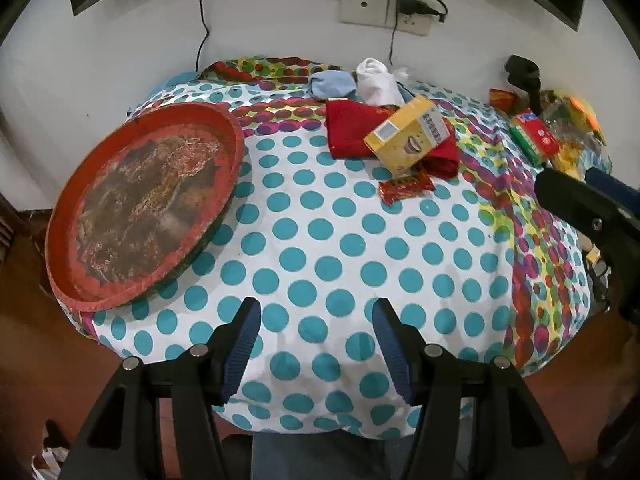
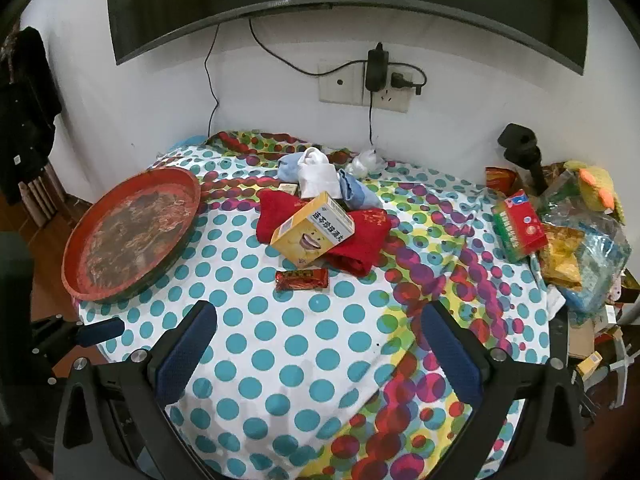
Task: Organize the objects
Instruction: 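Reach the right gripper to the yellow medicine box and grasp it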
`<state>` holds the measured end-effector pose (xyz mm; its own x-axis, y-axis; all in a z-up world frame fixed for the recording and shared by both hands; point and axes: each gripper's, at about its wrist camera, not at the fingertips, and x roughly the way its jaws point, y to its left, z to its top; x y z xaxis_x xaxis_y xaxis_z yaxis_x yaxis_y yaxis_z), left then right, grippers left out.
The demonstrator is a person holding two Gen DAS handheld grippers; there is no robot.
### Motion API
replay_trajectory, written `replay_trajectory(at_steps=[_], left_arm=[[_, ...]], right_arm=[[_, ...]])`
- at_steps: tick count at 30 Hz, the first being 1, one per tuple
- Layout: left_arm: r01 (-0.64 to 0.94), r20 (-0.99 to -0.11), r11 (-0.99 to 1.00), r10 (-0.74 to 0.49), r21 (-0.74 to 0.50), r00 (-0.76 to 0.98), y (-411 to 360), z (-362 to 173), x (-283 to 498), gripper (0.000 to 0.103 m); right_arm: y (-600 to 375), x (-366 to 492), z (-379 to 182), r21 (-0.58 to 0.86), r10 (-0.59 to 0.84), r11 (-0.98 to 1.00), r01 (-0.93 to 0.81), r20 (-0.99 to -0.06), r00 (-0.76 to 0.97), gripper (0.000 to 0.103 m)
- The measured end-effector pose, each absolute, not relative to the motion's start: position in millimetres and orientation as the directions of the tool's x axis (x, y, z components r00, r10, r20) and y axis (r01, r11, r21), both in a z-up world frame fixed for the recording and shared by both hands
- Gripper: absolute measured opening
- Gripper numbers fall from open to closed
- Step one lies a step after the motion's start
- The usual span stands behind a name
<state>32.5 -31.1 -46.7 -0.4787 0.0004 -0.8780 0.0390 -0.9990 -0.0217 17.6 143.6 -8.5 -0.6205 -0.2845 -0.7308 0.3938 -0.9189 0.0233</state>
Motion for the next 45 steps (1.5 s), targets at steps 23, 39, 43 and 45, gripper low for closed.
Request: replay_trajectory(at_steps=[23,39,43,45], left_arm=[[0.053,-0.896,-0.998,-0.043,0.022,-0.442,-71,-73,-29,0.060],[0.023,-0.906,-0.999,-0.032,0.024,-0.422,-77,-92,-53,0.060],[0.013,-0.907,-1.000,-0.031,0.028,-0.421,-73,-94,-57,0.060],[0.002,-0.906,-1.000,-0.029,0.031,-0.422,-69,-94,-58,0.060]], right_arm=[[105,-94,-85,0.178,-0.335,-0.917,0.357,-0.830,-0.445,0.101],[94,-139,-107,0.265,-0.346,-0.936,0.232,-0.812,-0.469,0.082],[89,-141,-108,0.272,-0.375,-0.921,0.277,-0.809,-0.452,0.062],[88,-140,-107,0.281,-0.391,-0.913,0.295,-0.807,-0.442,0.058]])
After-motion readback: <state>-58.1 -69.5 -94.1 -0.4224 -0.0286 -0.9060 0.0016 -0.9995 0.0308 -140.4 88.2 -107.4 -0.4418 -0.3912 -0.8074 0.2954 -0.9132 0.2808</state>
